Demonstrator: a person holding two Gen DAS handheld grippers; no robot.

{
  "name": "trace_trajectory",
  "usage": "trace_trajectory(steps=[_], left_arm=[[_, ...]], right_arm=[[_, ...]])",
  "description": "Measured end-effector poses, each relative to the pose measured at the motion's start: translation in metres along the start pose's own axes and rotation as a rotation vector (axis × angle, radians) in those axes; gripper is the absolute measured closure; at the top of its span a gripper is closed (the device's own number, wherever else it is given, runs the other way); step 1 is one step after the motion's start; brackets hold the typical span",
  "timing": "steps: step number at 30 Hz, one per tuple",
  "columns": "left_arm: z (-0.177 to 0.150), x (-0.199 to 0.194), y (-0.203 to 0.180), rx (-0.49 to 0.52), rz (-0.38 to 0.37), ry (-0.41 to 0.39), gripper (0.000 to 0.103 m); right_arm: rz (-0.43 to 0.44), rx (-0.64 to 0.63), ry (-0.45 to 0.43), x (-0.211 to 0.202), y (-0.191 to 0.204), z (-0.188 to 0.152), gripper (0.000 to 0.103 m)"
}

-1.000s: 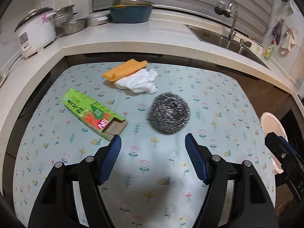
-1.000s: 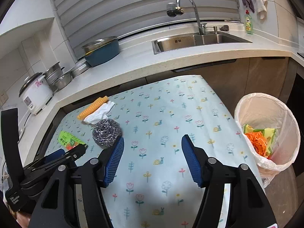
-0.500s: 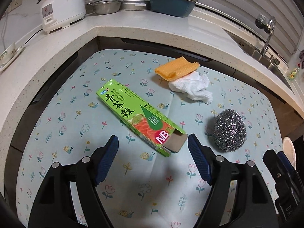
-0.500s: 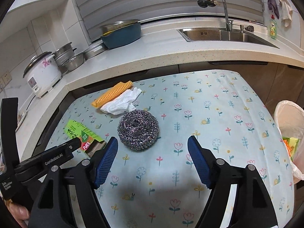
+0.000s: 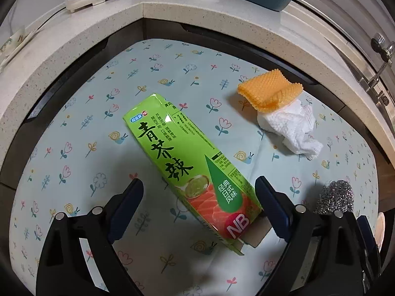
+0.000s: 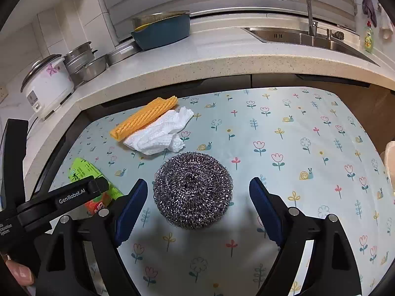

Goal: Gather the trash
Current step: 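Grasp the green NB box with the left tool while the right tool grasps the steel wool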

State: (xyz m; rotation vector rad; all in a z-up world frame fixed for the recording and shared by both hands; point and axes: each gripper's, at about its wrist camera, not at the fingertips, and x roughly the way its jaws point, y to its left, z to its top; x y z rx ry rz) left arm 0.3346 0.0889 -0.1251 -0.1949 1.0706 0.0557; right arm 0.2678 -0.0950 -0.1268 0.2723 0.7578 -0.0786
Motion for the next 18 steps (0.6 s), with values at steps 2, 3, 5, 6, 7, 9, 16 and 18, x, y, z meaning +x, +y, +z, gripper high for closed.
trace_trajectory(steps=[2,3,5,6,7,9,16,18], left_arm=[[0.002,0.006,0.000,-0.006,-0.001,0.009,0.016],[0.003,0.009,0.000,-0.009,0.001,0.012,0.016],[0.004,0.014,-0.002,-0.007,0.006,0.016,0.016],[0.004,0.015,-0.003,0.001,0.014,0.011,0.017],[0.004,0.015,-0.005,0.014,0.023,0.002,0.020],[0.003,0.014,-0.009,0.039,0.029,-0.013,0.026],[-0.002,0.005,-0.021,0.072,-0.010,-0.029,0.060],[-0.008,0.002,-0.027,0.088,-0.027,-0.021,0.085]], right_arm=[[0.002,0.001,0.009,0.008,0.000,0.000,0.022],[0.003,0.001,0.012,0.011,0.001,0.000,0.022],[0.002,-0.001,0.019,0.018,0.002,-0.001,0.022],[0.003,0.000,0.022,0.021,0.002,-0.001,0.022],[0.005,0.001,0.023,0.022,0.002,-0.001,0.022],[0.010,0.005,0.028,0.026,0.002,-0.002,0.022],[0.028,0.004,0.027,0.022,0.002,-0.006,0.034],[0.027,0.007,0.021,0.016,-0.001,-0.008,0.036]])
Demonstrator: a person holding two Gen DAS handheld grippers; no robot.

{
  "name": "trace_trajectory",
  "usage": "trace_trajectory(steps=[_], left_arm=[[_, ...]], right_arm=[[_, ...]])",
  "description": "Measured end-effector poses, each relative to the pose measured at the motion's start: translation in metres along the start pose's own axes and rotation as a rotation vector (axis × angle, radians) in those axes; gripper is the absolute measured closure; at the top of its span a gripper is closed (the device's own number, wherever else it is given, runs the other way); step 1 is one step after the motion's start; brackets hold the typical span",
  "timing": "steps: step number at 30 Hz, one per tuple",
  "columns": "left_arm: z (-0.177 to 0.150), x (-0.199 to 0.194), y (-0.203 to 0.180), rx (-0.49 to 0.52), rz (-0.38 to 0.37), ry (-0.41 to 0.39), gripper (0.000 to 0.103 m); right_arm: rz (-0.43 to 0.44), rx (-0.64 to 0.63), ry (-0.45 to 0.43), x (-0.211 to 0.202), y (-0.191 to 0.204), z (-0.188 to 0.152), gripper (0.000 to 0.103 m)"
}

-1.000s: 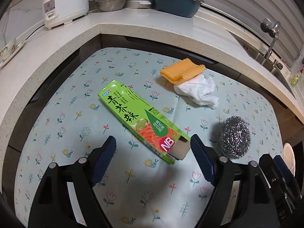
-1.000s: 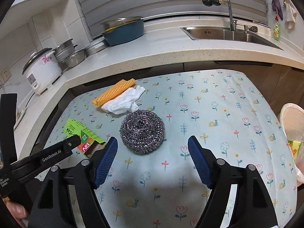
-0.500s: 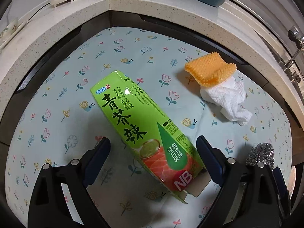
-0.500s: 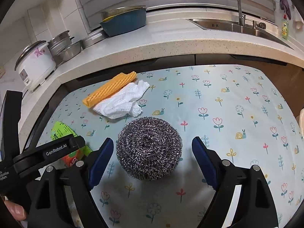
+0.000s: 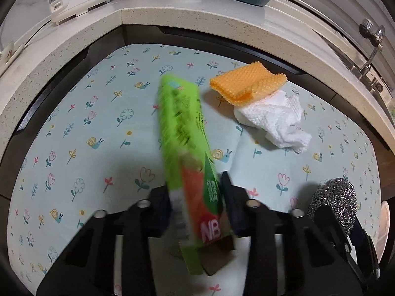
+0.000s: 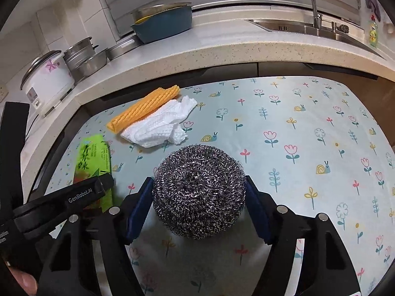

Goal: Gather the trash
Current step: 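Grasp the green NB box with the left tool while the right tool grasps the steel wool, then carry the green box and steel wool over the trash bin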

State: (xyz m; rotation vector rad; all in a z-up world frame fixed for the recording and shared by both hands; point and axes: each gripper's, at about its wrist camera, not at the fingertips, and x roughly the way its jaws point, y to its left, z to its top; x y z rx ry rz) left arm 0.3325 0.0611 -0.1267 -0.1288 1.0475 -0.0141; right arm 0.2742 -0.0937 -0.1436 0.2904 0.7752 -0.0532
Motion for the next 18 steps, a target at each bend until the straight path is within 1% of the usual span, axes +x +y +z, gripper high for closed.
trace_trajectory(steps=[2,7,18], left_arm=[[-0.005,-0.002,-0.008,0.018,-0.020,0.008,0.085],[-0.019,-0.016,-0.032,0.065,-0.036,-0.004,0.086],[-0.051,-0.065,-0.097,0.165,-0.097,-0.050,0.086]], right_arm=[[-0.004,0.011,-0.010,-0.008,-0.006,-0.001,0.036],[-0.023,0.038,-0.037,-0.031,-0.026,-0.003,0.037],[-0.066,0.131,-0.108,-0.092,-0.087,-0.006,0.036]])
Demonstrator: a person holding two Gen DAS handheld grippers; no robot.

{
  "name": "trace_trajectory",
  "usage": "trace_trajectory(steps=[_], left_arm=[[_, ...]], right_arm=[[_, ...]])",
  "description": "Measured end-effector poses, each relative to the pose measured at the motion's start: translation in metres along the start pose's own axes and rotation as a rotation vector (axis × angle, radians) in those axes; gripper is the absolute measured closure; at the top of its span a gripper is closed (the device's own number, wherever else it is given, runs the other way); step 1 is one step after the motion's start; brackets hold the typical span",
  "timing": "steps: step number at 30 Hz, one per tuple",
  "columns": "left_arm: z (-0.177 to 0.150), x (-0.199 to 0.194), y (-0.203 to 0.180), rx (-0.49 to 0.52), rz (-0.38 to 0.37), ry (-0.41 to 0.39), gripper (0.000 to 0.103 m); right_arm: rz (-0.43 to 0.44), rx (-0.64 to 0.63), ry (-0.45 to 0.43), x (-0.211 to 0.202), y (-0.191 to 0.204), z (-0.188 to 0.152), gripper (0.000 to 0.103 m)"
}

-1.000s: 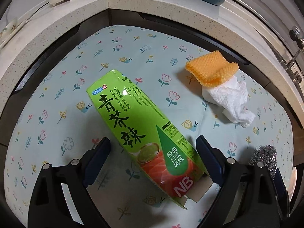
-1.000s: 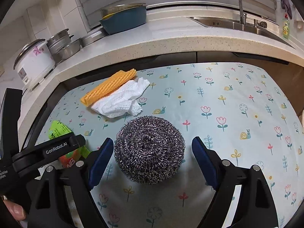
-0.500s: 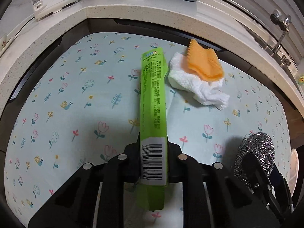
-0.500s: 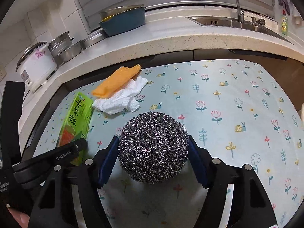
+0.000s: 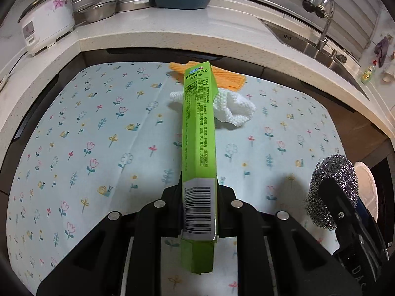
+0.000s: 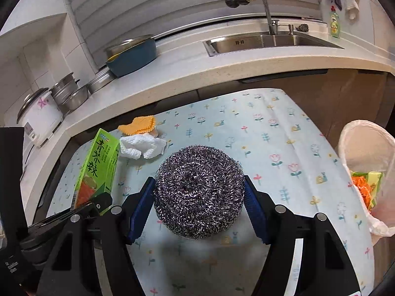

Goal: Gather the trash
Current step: 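Carry the green box and steel wool over the trash bin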

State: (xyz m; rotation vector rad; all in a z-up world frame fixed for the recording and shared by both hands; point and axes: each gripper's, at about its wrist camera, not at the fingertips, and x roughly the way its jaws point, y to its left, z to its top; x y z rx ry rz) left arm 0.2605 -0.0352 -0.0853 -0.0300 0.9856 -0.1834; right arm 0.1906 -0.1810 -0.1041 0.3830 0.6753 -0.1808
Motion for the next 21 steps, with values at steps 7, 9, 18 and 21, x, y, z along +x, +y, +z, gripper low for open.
trace_trajectory(steps=[7,9,18,21], left_arm=[[-0.013,-0.030,-0.052,0.065,-0.045,-0.028,0.086],[-0.016,-0.037,-0.067,0.086,-0.060,-0.035,0.086],[-0.037,-0.058,-0.149,0.224,-0.138,-0.044,0.086],[-0.046,-0.059,-0.178,0.279,-0.173,-0.035,0.086]], right_arm=[[-0.025,0.051,-0.049,-0.037,-0.044,0.006,0.036],[-0.035,0.065,-0.063,-0.048,-0.059,0.007,0.036],[-0.109,0.145,-0.118,-0.094,-0.134,0.008,0.036],[-0.140,0.173,-0.126,-0.104,-0.161,0.007,0.036]])
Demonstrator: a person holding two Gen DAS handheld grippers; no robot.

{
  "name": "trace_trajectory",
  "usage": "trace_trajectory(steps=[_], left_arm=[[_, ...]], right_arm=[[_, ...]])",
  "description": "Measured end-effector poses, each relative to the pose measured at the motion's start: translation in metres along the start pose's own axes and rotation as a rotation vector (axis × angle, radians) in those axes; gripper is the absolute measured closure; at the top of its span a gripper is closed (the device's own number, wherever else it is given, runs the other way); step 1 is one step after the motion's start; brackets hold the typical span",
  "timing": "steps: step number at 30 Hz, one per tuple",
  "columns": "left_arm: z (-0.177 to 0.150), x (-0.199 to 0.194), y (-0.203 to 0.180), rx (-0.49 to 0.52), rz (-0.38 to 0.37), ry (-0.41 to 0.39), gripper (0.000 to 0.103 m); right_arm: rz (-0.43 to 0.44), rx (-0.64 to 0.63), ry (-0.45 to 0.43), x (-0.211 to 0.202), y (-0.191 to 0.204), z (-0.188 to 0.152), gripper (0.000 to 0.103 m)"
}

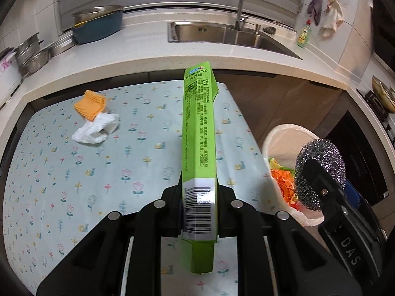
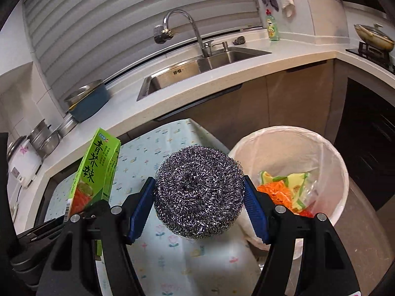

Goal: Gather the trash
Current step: 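Carry the green box and steel wool over the trash bin, then open both tools to drop the green box and steel wool in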

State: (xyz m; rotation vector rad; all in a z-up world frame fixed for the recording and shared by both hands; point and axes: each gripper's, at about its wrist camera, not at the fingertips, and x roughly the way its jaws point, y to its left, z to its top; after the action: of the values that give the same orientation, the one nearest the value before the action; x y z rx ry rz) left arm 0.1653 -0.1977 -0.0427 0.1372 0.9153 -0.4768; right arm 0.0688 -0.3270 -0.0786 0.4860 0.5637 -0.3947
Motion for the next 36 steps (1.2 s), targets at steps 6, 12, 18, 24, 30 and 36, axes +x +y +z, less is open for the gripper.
trace_trajectory(steps=[6,12,18,24,30,36], left_arm=[[-0.003,0.012,-0.058,0.099,-0.066,0.021,0.086],[-0.004,0.025,-0.099,0.164,-0.122,0.040,0.086],[-0.004,0.036,-0.123,0.196,-0.170,0.048,0.085],[-0.001,0.037,-0.126,0.186,-0.168,0.013,0.075],[0.007,0.036,-0.108,0.144,-0.157,-0.005,0.069],[0.010,0.035,-0.087,0.103,-0.133,-0.007,0.069]], right_arm=[[-0.068,0.053,-0.013,-0.009,-0.053,0.006,0.036],[-0.129,0.115,-0.023,-0.015,-0.100,0.008,0.036],[-0.167,0.150,-0.021,-0.013,-0.127,0.008,0.036],[-0.182,0.157,-0.019,-0.009,-0.135,0.011,0.036],[-0.176,0.143,-0.023,-0.005,-0.132,0.014,0.036],[-0.165,0.131,-0.019,0.000,-0.122,0.016,0.032]])
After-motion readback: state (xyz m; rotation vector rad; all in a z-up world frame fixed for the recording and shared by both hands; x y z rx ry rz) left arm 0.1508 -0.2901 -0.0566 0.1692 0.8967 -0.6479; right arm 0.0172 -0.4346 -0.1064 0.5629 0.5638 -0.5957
